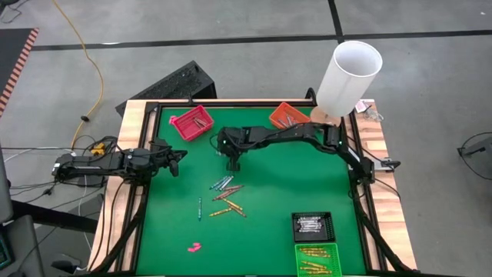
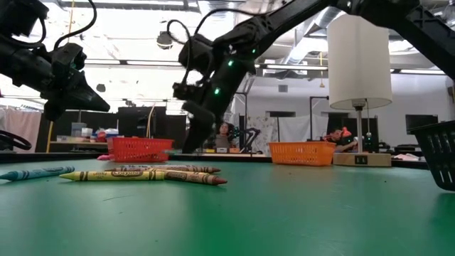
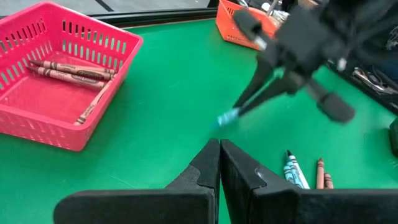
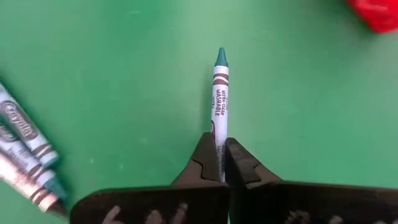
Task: Sort crayons
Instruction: Put the blue crayon into the orange bin
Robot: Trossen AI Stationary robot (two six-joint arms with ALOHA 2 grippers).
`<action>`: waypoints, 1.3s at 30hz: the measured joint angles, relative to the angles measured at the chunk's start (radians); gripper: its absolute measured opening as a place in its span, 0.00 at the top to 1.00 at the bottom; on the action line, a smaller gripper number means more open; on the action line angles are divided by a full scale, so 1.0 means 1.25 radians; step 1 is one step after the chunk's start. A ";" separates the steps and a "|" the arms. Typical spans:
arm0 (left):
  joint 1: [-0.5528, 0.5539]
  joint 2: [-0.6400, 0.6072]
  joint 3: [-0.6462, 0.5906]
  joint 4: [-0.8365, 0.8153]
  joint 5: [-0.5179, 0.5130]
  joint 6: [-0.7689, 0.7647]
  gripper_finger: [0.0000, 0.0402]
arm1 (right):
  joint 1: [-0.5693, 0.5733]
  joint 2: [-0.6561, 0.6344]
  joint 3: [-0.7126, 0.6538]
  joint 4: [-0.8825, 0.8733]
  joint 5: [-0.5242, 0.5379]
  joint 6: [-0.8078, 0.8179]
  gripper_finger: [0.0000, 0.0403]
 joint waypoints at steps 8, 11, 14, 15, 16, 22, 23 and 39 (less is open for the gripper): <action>0.000 0.000 0.000 0.001 0.000 -0.001 1.00 | -0.061 -0.078 0.002 -0.083 0.070 0.069 1.00; 0.000 0.000 0.000 0.001 0.000 0.000 1.00 | -0.079 -0.114 0.002 -0.104 0.101 0.076 1.00; 0.000 0.000 0.000 0.001 0.000 -0.003 1.00 | -0.101 -0.145 0.002 -0.136 0.106 0.091 1.00; 0.000 0.000 0.000 0.001 0.000 -0.006 1.00 | -0.109 -0.154 0.002 -0.152 0.106 0.096 1.00; 0.000 0.000 0.000 0.001 0.000 -0.009 1.00 | -0.117 -0.164 0.002 -0.166 0.108 0.102 1.00; 0.000 0.000 0.000 0.001 0.000 -0.036 1.00 | -0.161 -0.224 0.002 -0.271 0.123 0.134 1.00; 0.000 0.000 0.000 0.001 0.000 -0.038 1.00 | -0.167 -0.232 0.002 -0.293 0.124 0.140 1.00; 0.000 0.000 0.000 0.001 0.007 -0.056 1.00 | -0.250 -0.438 -0.155 -0.402 0.117 0.045 1.00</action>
